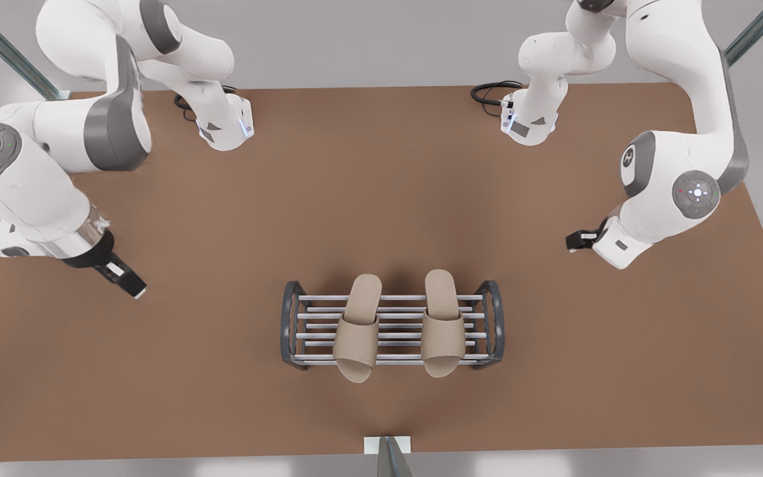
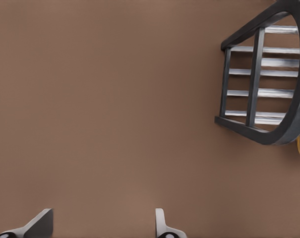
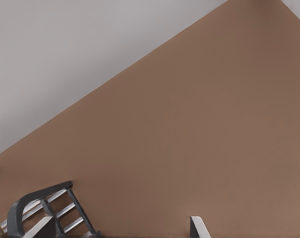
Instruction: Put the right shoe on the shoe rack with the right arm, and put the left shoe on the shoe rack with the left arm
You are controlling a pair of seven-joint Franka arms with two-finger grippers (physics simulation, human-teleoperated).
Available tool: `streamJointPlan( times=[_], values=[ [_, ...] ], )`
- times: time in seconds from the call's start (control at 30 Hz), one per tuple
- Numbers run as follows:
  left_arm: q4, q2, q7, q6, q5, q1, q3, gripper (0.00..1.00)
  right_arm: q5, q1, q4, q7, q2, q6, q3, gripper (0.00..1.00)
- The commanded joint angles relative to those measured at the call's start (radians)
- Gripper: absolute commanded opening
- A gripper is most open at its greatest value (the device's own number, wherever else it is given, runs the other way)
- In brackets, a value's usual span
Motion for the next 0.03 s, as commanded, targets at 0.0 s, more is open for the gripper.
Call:
streamJointPlan(
  times=[0.0],
  values=[
    [-0.003,-0.003,-0.014,0.073,-0.003,0.004,0.000,1.00,0.060,-0.016,-0.002,-0.634,-0.003,-0.018,0.001,1.00]
  ],
)
